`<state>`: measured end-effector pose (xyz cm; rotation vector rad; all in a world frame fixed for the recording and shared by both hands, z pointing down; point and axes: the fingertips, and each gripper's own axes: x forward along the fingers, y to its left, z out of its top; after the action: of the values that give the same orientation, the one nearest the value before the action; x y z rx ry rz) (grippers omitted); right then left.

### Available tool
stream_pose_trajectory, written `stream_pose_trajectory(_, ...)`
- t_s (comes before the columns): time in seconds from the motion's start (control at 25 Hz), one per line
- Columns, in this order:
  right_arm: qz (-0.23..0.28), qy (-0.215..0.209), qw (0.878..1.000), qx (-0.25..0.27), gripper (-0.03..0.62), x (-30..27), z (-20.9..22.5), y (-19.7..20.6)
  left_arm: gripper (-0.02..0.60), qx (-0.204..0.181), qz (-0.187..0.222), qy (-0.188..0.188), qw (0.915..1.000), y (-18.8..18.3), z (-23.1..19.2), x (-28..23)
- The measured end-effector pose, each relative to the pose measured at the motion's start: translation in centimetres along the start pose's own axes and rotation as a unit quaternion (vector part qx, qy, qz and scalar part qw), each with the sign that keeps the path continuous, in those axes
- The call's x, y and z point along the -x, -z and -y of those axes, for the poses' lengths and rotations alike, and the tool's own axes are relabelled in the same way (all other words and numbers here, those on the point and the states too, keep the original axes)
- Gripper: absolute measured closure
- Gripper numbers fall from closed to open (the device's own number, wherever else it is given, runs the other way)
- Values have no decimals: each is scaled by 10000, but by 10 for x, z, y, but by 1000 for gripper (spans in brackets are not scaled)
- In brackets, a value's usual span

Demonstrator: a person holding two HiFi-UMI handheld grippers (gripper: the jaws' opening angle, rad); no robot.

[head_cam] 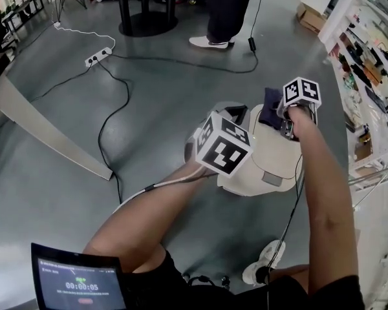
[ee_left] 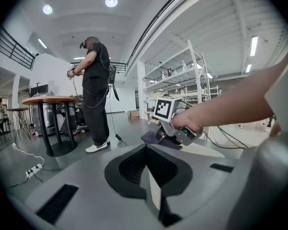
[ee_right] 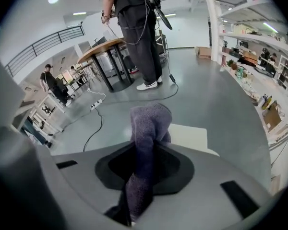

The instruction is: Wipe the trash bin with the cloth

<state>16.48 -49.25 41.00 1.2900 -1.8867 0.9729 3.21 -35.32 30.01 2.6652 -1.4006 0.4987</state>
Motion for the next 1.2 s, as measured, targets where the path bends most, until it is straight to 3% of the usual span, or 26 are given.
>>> stream_pose_trajectory(0.28,-318,146,9989,322,514,-9,4,-2,581,-87,-101,-21,9999,4,0,-17)
stream_pose_trajectory(0.64,-231,140,9994,216,514,-6,36,2,581,-227,-252,76,9994,16,26,-32)
stream_pose_trajectory(0.8,-241,270,9991,234,514,0,49,4,581,-583,-265,139,9978,19,31,-32)
stream_pose_trajectory(1.0,-270,467,9984,145,514,11,71,8,581,-320,-261,254,9988,18,29,-32)
stream_pose_trajectory(1.2,-195,624,9979,-28,514,21,98,14,581,-415,-295,267,9983,19,34,-36)
